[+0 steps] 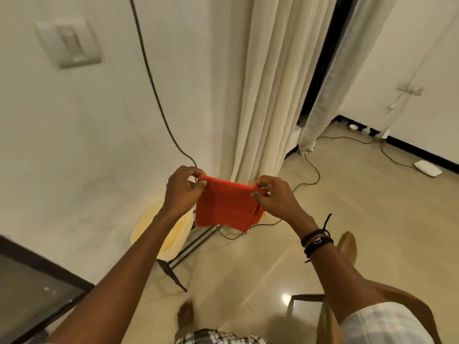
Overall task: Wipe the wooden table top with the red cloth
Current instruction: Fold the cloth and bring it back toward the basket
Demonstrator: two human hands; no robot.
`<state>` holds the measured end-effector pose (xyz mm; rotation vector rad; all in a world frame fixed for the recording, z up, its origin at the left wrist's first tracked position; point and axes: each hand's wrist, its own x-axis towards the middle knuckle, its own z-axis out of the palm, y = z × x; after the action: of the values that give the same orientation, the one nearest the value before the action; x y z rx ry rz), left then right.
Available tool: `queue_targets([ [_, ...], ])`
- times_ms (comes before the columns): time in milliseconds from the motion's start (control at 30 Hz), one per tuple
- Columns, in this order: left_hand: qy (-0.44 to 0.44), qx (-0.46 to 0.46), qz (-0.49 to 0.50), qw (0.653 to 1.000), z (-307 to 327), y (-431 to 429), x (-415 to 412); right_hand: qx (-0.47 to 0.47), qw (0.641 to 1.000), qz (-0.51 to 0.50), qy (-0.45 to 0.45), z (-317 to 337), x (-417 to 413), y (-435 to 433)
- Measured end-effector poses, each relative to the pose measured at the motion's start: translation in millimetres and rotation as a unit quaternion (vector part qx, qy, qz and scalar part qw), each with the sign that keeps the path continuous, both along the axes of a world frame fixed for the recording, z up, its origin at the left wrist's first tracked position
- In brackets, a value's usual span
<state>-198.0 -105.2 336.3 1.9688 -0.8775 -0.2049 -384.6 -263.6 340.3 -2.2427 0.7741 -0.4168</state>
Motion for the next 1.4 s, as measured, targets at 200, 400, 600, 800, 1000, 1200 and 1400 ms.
queue_targets([
  [200, -0.023, 0.067, 0.039, 0.997, -44, 29, 94, 0.045, 0.999, 0.015, 0.026, -54, 107, 30],
  [400, 0.097, 0.09, 0.074, 0.989, -79, 68, 168, 0.014, 0.997, 0.048, 0.066, -106, 192, 67],
  [600, 0.206, 0.097, 0.109, 0.968, -117, 94, 217, 0.006, 0.99, 0.057, 0.13, -150, 239, 100],
  [800, 0.208, 0.137, 0.143, 0.958, -151, 99, 249, 0.061, 0.981, 0.078, 0.167, -176, 275, 109],
  [1000, 0.225, 0.117, 0.177, 0.951, -193, 68, 279, 0.101, 0.983, 0.02, 0.15, -216, 312, 91],
  [1200, 0.297, 0.119, 0.165, 0.933, -256, 38, 309, 0.065, 0.99, -0.051, 0.112, -269, 333, 73],
  [1400, 0.313, 0.234, 0.153, 0.908, -340, 47, 309, 0.119, 0.983, -0.023, 0.141, -336, 329, 98],
])
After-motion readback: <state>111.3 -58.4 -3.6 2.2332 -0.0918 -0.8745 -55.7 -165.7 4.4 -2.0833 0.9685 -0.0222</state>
